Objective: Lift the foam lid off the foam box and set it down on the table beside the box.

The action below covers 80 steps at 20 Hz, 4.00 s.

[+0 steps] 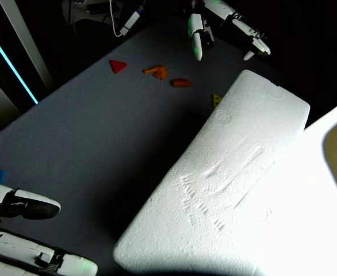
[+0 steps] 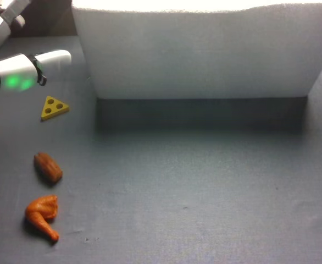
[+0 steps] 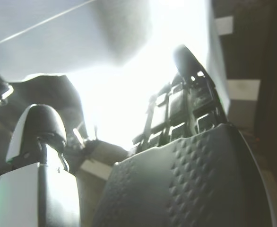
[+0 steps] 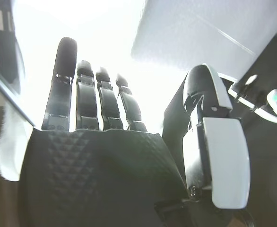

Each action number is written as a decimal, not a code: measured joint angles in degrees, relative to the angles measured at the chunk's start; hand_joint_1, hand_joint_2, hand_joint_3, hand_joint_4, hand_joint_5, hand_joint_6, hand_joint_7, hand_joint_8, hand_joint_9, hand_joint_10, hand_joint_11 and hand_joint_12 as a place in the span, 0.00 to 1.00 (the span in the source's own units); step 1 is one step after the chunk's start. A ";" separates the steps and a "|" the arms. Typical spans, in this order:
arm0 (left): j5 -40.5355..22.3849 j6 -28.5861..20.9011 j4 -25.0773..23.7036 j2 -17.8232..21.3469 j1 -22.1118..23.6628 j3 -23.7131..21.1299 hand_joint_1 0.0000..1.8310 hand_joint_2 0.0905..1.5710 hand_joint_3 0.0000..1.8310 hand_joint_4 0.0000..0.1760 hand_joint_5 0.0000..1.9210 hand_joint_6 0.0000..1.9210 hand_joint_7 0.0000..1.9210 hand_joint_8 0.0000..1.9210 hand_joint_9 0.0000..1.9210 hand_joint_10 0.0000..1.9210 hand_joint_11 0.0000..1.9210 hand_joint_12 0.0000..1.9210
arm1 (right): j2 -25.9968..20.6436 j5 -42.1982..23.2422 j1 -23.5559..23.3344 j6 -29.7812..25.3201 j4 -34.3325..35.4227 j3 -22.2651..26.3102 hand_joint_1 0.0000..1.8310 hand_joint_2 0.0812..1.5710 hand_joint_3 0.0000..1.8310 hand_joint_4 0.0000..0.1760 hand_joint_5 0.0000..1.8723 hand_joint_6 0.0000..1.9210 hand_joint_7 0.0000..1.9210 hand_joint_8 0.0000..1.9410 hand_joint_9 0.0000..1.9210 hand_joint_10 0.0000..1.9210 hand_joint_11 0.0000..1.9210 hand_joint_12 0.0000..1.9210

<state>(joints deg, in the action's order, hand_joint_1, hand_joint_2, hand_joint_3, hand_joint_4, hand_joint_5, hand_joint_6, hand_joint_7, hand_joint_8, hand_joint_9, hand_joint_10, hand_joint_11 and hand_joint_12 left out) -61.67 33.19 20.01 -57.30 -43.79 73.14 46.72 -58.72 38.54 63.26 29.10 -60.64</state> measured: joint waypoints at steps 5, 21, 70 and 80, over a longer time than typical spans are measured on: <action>4.59 2.01 0.46 -2.08 2.67 2.60 0.28 0.69 0.00 0.00 0.00 0.00 0.00 0.00 0.00 0.00 0.00 0.13 | 2.43 6.80 -5.07 7.32 4.17 -2.62 0.23 0.75 0.00 0.00 0.00 0.00 0.00 0.00 0.00 0.00 0.00 0.00; 13.09 3.41 4.04 -7.23 7.19 8.46 0.27 0.66 0.00 0.00 0.00 0.00 0.00 0.00 0.00 0.00 0.00 0.00 | 7.13 10.23 -8.79 8.63 9.20 -7.82 0.20 0.72 0.00 0.00 0.00 0.00 0.00 0.00 0.00 0.00 0.00 0.00; 12.44 -3.43 2.99 -12.33 10.80 13.86 0.23 0.68 0.01 0.00 0.05 0.00 0.00 0.00 0.00 0.00 0.00 0.00 | 11.23 4.44 -12.33 -2.47 6.01 -9.79 0.28 0.75 0.00 0.00 0.00 0.24 0.08 0.01 0.00 0.30 0.00 0.82; 6.82 -3.74 1.42 -8.13 9.97 8.70 0.23 0.68 0.00 0.00 0.06 0.00 0.00 0.00 0.00 0.00 0.00 0.00 | 7.56 -0.48 -12.33 -2.82 2.56 -5.20 0.27 0.77 0.00 0.00 0.00 0.00 0.04 0.00 0.00 0.21 0.00 0.72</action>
<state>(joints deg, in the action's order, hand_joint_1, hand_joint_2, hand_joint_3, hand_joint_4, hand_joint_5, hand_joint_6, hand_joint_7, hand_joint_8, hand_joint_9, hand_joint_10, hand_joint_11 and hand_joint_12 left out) -54.85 29.45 21.43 -65.43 -33.82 81.84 54.28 -59.20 26.22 60.45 31.66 -65.84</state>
